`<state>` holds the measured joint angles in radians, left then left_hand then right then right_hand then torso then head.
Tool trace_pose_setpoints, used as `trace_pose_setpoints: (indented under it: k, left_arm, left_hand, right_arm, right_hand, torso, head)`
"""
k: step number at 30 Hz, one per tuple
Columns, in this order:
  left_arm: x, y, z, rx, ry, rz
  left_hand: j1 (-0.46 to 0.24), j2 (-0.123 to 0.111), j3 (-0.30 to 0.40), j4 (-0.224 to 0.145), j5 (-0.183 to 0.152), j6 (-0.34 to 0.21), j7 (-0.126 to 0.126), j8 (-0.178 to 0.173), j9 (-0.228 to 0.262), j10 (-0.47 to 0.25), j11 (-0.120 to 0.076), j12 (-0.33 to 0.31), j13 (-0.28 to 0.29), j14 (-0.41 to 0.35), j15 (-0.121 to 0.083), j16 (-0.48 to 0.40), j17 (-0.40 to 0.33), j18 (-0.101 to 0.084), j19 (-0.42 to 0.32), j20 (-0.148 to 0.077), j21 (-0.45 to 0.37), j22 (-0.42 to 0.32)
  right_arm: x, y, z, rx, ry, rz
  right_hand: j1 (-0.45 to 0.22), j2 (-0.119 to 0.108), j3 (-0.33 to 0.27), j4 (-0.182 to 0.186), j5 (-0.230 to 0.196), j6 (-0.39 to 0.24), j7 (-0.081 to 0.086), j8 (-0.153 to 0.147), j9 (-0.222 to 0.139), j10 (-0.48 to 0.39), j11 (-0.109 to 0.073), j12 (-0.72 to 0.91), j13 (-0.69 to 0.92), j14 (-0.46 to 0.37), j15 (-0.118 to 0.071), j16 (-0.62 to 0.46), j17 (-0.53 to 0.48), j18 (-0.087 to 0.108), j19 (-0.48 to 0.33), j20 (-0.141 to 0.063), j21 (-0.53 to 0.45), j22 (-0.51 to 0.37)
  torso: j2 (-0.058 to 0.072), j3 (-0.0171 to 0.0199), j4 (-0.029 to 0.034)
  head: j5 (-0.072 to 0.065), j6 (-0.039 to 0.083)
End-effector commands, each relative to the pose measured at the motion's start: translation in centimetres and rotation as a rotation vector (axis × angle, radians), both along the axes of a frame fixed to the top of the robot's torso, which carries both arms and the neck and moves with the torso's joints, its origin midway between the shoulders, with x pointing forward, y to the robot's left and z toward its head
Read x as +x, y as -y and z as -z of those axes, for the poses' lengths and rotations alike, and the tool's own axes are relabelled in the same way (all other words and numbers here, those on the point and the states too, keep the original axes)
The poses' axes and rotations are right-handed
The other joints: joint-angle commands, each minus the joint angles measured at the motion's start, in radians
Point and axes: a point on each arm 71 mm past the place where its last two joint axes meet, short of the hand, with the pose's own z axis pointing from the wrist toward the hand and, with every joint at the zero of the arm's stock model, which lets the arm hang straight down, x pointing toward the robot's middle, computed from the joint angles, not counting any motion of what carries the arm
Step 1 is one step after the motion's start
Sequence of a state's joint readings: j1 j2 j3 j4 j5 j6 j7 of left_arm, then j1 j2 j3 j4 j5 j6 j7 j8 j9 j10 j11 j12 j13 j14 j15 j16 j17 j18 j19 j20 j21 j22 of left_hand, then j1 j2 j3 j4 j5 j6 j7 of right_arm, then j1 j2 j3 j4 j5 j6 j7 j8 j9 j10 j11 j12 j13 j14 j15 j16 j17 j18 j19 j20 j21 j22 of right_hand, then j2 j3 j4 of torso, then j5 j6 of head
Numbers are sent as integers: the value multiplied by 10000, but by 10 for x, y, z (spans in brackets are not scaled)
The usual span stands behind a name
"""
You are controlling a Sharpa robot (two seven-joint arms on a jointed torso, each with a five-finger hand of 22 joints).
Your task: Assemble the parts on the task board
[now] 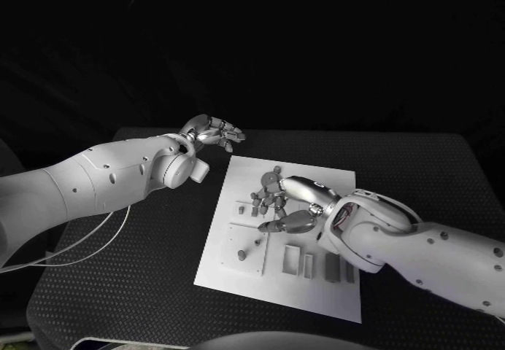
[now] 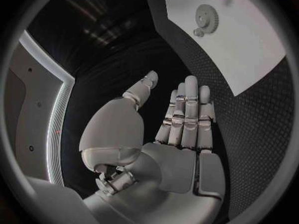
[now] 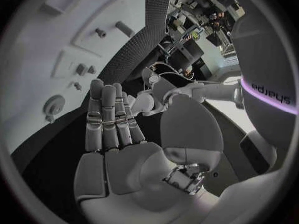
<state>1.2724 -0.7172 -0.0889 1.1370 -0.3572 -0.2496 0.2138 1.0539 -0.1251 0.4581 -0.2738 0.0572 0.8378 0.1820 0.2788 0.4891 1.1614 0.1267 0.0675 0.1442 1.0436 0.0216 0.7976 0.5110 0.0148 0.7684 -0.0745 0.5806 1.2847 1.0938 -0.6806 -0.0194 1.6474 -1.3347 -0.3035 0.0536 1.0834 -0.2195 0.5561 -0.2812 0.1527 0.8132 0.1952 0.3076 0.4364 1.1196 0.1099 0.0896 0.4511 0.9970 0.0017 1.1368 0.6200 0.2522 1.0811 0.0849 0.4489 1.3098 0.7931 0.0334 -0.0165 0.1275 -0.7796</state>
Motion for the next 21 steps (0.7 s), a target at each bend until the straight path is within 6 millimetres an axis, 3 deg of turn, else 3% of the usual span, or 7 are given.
trace_pose_setpoints:
  k: [1, 4, 7, 11, 17, 20, 21]
  left_arm:
    - [1, 1, 0, -85, -2, 111]
    - [1, 1, 0, -69, -6, 103]
    - [0, 0, 2, -61, -39, 117]
    - [-1, 0, 4, -40, -77, 151]
    - [-5, 0, 9, 3, -220, 220]
    - [-7, -1, 13, 4, -295, 232]
    - [-8, -1, 13, 3, -307, 231]
  left_hand:
    - [-10, 17, -14, 63, -56, -78, 7, 51, -14, -43, 38, 8, -16, -58, 26, -67, 13, 37, 55, -3, -70, 13]
    - [-20, 25, -15, 73, -56, -76, 7, 54, -14, -40, 38, 11, -17, -57, 26, -68, 15, 37, 57, -2, -71, 15]
    - [-37, 35, -18, 87, -56, -73, 6, 58, -14, -28, 35, 18, -18, -55, 25, -69, 20, 37, 59, -1, -74, 21]
    - [-54, 46, -21, 103, -56, -72, 5, 61, -14, -17, 32, 25, -19, -52, 23, -70, 24, 37, 61, -1, -76, 27]
    - [-66, 53, -23, 114, -56, -71, 4, 64, -15, -9, 30, 29, -20, -51, 21, -72, 27, 37, 62, -2, -79, 31]
    - [-72, 53, -26, 118, -56, -71, 4, 65, -15, -7, 29, 30, -20, -52, 21, -72, 28, 37, 61, -2, -80, 33]
    - [-73, 53, -26, 118, -56, -71, 4, 65, -15, -7, 29, 30, -21, -52, 21, -73, 28, 37, 61, -2, -80, 33]
  right_arm:
    - [11, 19, 0, 481, -2322, 544]
    - [22, 42, -1, 87, -3169, 1162]
    - [31, 66, 1, -132, -4027, 1882]
    - [34, 89, 5, -110, -5132, 2535]
    - [27, 115, 14, -486, -6217, 3161]
    - [18, 128, 22, -1192, -6794, 3302]
    - [14, 132, 25, -1524, -7042, 3237]
  right_hand:
    - [97, 283, 212, 91, -323, 264, -80, 132, -11, 360, -110, 202, 120, 99, -107, 215, -57, 96, 163, -66, 191, 225]
    - [-13, 369, 423, 325, -836, 544, -254, 326, 132, 1032, -439, 1040, 1123, 110, -388, 377, -165, 96, 196, -87, 329, 209]
    - [-94, 296, 705, 627, -1027, 400, -295, 344, 394, 78, -574, 3283, 3821, 71, -492, 1123, -81, 96, 271, -219, 863, 253]
    - [-325, 332, 660, 865, -1035, 395, -387, 390, 614, -505, -621, 5016, 5223, 16, -610, 2152, 424, 96, 383, -409, 1673, 238]
    - [-550, 228, 581, 1070, -1040, 229, -392, 346, 873, -1117, -644, 7030, 6522, 80, -572, 3131, 898, 96, 605, -720, 2928, 253]
    - [-865, 208, 417, 1332, -1023, 442, -515, 440, 1005, -996, -710, 8820, 7633, 321, -716, 3694, 1267, 96, 1000, -992, 3623, 251]
    - [-1223, 235, 301, 1559, -1032, 463, -480, 441, 1023, -1072, -741, 8998, 7741, 344, -708, 3715, 1300, 96, 1018, -1017, 3704, 239]
  torso:
    - [-20, 23, -23]
    - [-42, 30, -49]
    - [-74, 43, -93]
    - [-106, 59, -130]
    - [-161, 95, -182]
    - [-170, 100, -189]
    - [-182, 106, -197]
  head:
    - [-107, 109]
    - [-219, 192]
    - [-356, 248]
    - [-499, 253]
    - [-787, 133]
    - [-930, 63]
    - [-947, 39]
